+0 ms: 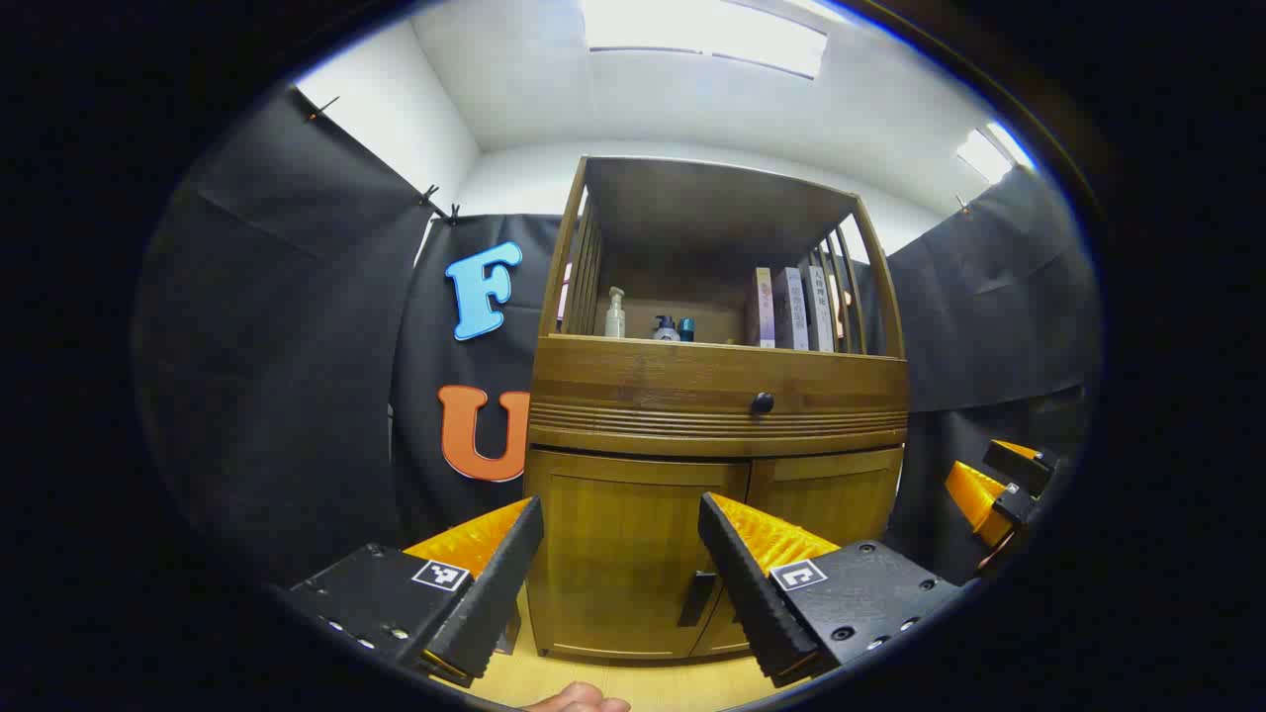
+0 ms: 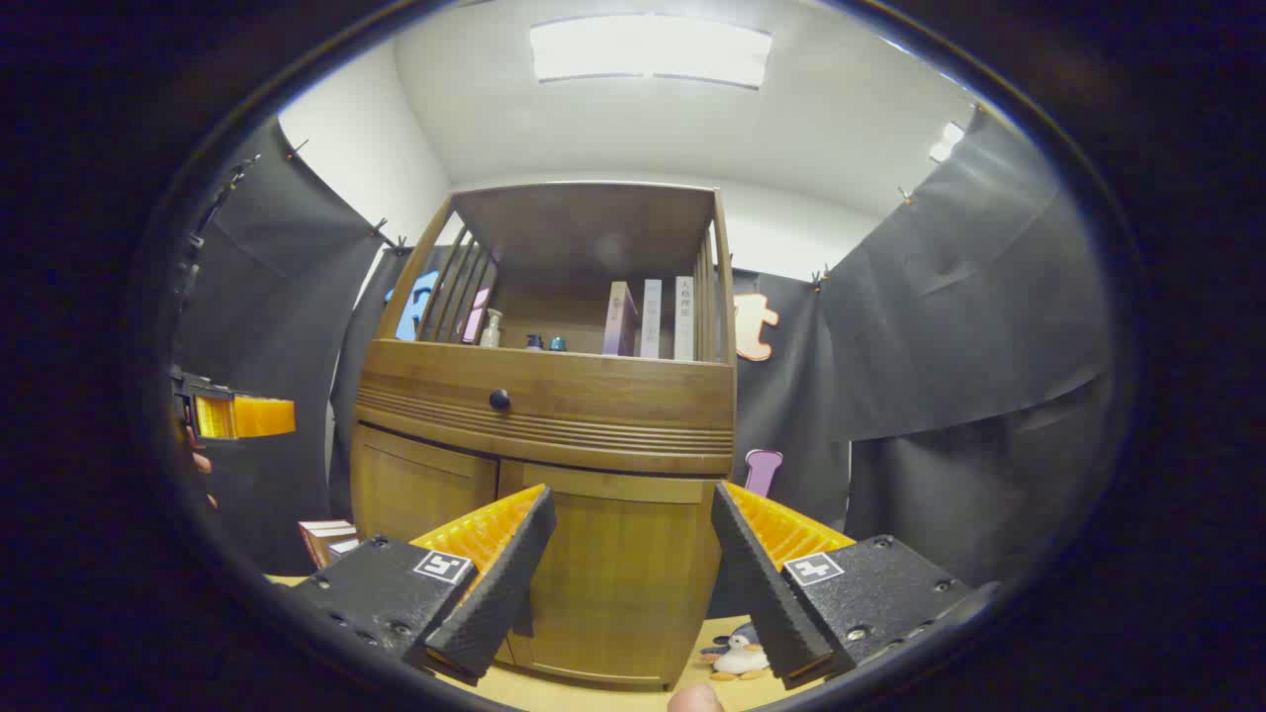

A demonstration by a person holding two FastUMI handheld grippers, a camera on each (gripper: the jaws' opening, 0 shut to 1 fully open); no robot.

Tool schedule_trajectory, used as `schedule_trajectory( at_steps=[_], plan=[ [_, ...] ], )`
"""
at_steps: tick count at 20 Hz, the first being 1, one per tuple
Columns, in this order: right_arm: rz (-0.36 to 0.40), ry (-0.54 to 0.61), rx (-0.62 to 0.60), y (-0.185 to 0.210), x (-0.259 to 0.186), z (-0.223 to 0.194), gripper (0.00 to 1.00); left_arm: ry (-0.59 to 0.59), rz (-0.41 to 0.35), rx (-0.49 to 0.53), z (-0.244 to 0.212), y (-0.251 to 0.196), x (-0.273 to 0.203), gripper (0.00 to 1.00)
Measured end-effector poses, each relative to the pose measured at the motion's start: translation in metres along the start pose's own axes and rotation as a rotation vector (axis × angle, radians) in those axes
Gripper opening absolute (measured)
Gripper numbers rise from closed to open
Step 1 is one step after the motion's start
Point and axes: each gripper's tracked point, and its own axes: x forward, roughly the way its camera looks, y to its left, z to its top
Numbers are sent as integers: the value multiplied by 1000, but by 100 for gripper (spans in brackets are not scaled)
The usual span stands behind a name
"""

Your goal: Open the right door of the double-door shoe cabinet with the right hand, and open the left door with the left hand.

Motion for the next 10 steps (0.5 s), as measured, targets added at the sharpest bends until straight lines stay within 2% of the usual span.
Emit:
schedule_trajectory(
  at_steps=[3,4,5,10],
  plan=[
    [-36,-31,-3,-5,-1,8,100,21,1,48,-11,-6,2,100],
    [-30,-39,-1,-3,-2,9,100,22,-1,62,-12,-8,2,95],
    [-31,-40,-4,-4,-1,10,100,20,-2,72,-12,-11,2,94],
    [-34,-1,-39,-1,-3,-1,100,24,-33,59,-13,-22,1,95]
  ],
)
